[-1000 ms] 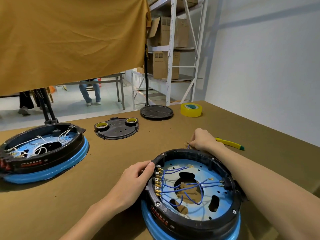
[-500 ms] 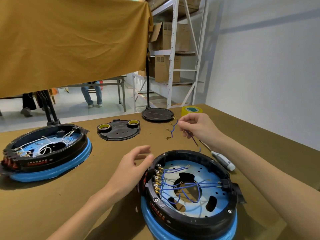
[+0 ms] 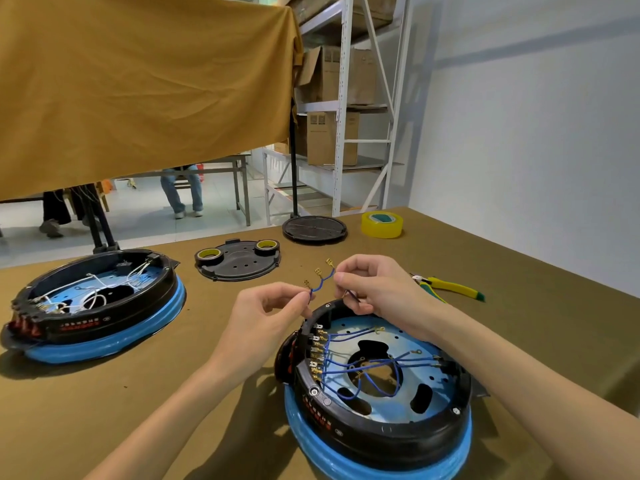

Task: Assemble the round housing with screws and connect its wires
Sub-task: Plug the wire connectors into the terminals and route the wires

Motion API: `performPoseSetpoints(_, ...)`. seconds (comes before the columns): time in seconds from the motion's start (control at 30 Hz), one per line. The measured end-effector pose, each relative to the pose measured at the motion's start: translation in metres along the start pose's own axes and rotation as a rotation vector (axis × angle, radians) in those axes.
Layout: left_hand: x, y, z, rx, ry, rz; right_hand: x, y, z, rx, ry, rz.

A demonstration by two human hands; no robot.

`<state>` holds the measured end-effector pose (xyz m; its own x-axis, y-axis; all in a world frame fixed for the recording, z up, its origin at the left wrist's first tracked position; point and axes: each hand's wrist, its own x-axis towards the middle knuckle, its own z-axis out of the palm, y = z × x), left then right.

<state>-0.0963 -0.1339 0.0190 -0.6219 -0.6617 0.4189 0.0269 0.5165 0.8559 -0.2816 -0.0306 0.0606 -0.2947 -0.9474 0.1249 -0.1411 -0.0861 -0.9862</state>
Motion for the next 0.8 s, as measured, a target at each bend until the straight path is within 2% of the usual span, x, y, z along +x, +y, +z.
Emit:
performPoseSetpoints(0.23, 0.0, 0.005, -0.005, 0.186, -0.271, -0.041, -0.006, 0.011, -0.008, -0.154, -0.028, -0.06)
performPoseSetpoints(0.43, 0.002, 0.005, -0.011, 0.174, -0.297, -0.062, -0.008, 0.028, -0.009, -0.104, 0.024, -0.03)
performPoseSetpoints(0.67, 0.005, 0.008, -0.023, 0.245, -0.475, 0.0, -0.013, 0.032, -0.012, -0.134, -0.053, -0.041)
performPoseSetpoints(0.8, 0.003, 0.009, -0.021, 0.241, -0.469, 0.017, -0.015, 0.031, -0.01, -0.151, -0.041, -0.06)
